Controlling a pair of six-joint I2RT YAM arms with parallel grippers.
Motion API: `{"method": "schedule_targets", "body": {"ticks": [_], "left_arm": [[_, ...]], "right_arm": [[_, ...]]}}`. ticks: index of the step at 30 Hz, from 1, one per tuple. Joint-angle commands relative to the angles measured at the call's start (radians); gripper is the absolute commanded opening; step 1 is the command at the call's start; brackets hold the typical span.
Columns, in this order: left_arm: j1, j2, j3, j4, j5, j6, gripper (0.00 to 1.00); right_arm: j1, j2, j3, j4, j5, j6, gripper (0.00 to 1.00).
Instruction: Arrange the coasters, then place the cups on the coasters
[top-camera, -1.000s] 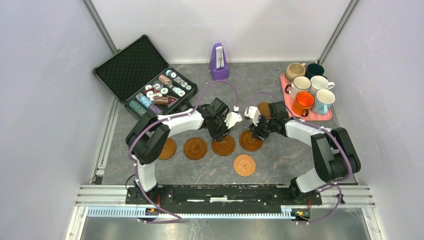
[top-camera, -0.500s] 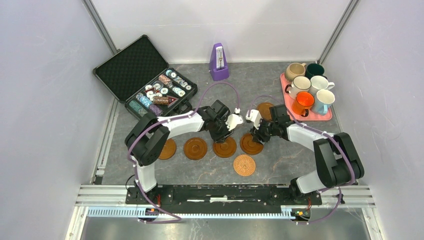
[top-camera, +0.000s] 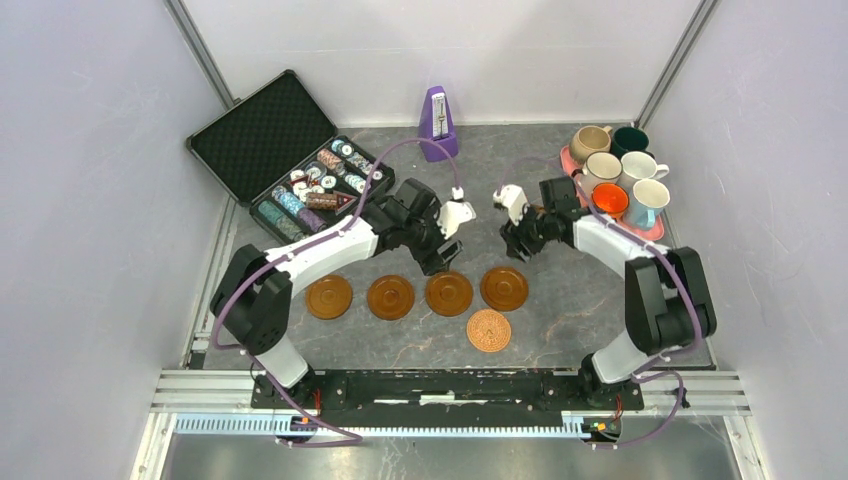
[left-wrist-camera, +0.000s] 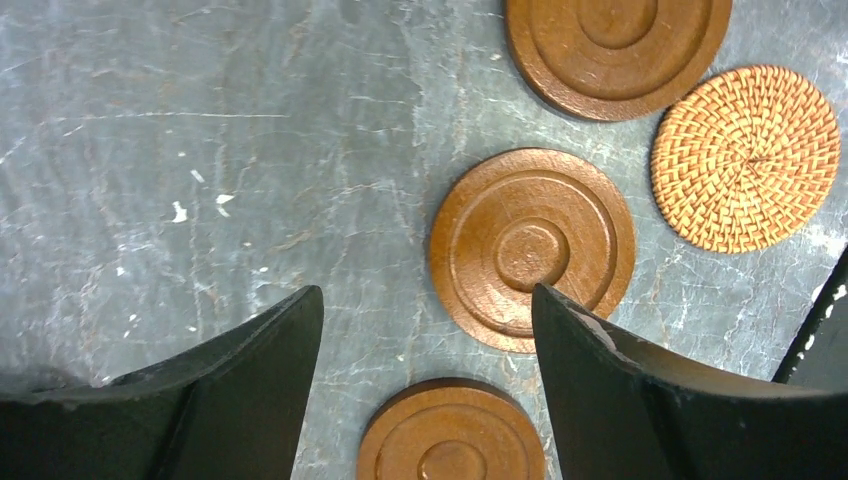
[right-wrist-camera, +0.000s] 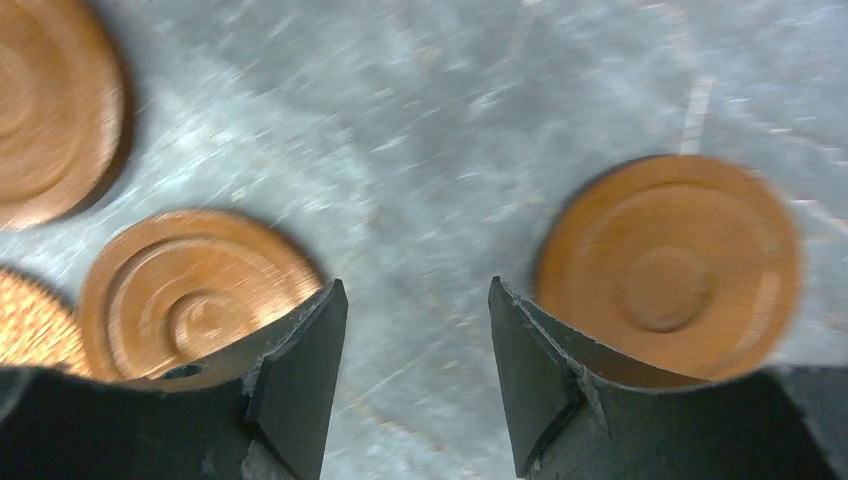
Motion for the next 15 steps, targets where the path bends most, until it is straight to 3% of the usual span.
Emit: {"method": "schedule_targets", "body": {"ticks": [1, 9, 15], "left_arm": [[0.047, -0.030, 0.029, -0.011, 0.027, -0.058, 0.84], [0.109, -0.027, 0.050, -0.024, 0.024, -0.105, 0.85], [0.121, -0.024, 0.045, -0.024, 0.014, -0.099, 0.85]], "right_arm": [[-0.029, 0.096, 0.138, 0.022, 0.109, 0.055, 0.60], [-0.056, 0.222, 0.265, 0.013, 0.222, 0.095, 0.57], [-0.083, 0.283, 0.303, -0.055, 0.208, 0.084, 0.55]]}}
